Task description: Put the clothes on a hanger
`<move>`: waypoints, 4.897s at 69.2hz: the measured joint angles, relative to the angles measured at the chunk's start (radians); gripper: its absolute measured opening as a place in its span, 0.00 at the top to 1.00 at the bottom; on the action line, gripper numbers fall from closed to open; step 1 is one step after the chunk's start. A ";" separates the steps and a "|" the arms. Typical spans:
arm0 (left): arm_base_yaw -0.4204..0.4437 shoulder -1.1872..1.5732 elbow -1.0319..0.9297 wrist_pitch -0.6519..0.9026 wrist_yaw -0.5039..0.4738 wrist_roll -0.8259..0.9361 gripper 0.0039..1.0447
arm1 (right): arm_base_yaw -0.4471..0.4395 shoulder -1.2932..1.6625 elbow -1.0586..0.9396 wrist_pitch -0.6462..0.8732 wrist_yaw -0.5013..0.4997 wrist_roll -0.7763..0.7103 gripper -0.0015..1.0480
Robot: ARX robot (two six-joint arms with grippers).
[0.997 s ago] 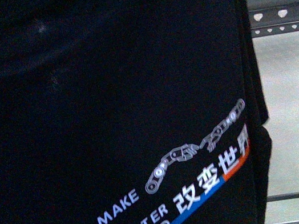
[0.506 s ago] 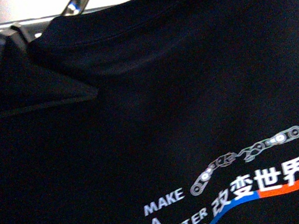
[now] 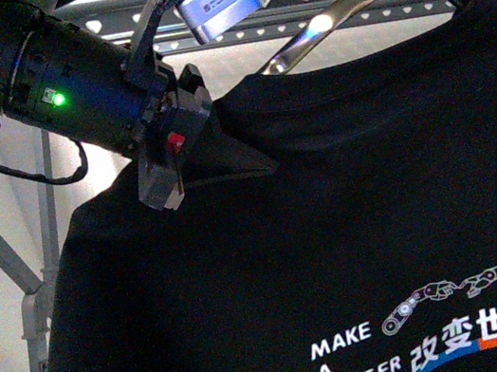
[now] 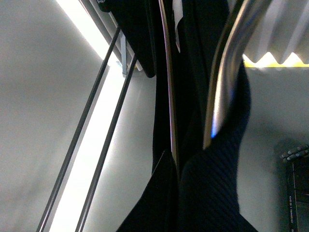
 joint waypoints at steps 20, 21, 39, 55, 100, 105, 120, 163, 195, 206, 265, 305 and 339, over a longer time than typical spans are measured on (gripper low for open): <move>-0.019 0.004 0.010 -0.033 -0.001 0.013 0.94 | -0.530 0.314 0.134 0.136 -0.970 0.087 0.07; -0.019 0.004 0.010 -0.034 -0.001 0.013 0.94 | -0.553 0.331 0.147 0.124 -1.021 0.065 0.07; 0.007 0.004 0.010 -0.048 -0.009 0.028 0.94 | -0.828 0.739 0.616 -0.635 -1.328 -0.713 0.07; 0.013 -0.005 0.007 -0.048 -0.006 0.029 0.94 | -0.756 0.865 0.779 -0.647 -1.271 -1.020 0.07; 0.016 -0.042 -0.007 -0.069 0.010 0.029 0.94 | -0.520 1.038 0.909 -0.149 -0.998 -0.734 0.07; 0.016 -0.042 -0.007 -0.082 0.010 0.030 0.94 | -0.504 1.061 0.924 -0.116 -0.991 -0.761 0.07; 0.012 -0.042 -0.005 -0.108 0.012 0.035 0.94 | -0.418 1.143 0.971 0.002 -0.986 -0.790 0.07; 0.011 -0.053 0.019 -0.204 0.031 0.089 0.94 | -0.256 1.361 1.161 -0.341 -0.920 -1.046 0.07; 0.007 -0.054 0.019 -0.181 0.016 0.166 0.94 | -0.204 1.455 1.276 -0.393 -0.801 -1.136 0.07; 0.006 -0.056 0.019 -0.172 0.016 0.182 0.94 | -0.181 1.501 1.304 -0.396 -0.753 -1.150 0.07; 0.014 -0.066 0.013 -0.075 -0.008 0.237 0.88 | -0.134 1.555 1.315 -0.373 -0.668 -1.194 0.71; 0.035 -0.063 0.043 0.123 0.062 0.184 0.10 | -0.148 1.532 1.295 -0.455 -0.703 -1.304 0.91; 0.072 -0.033 0.050 0.243 0.045 0.117 0.06 | -0.162 1.521 1.251 -0.629 -0.618 -1.369 0.92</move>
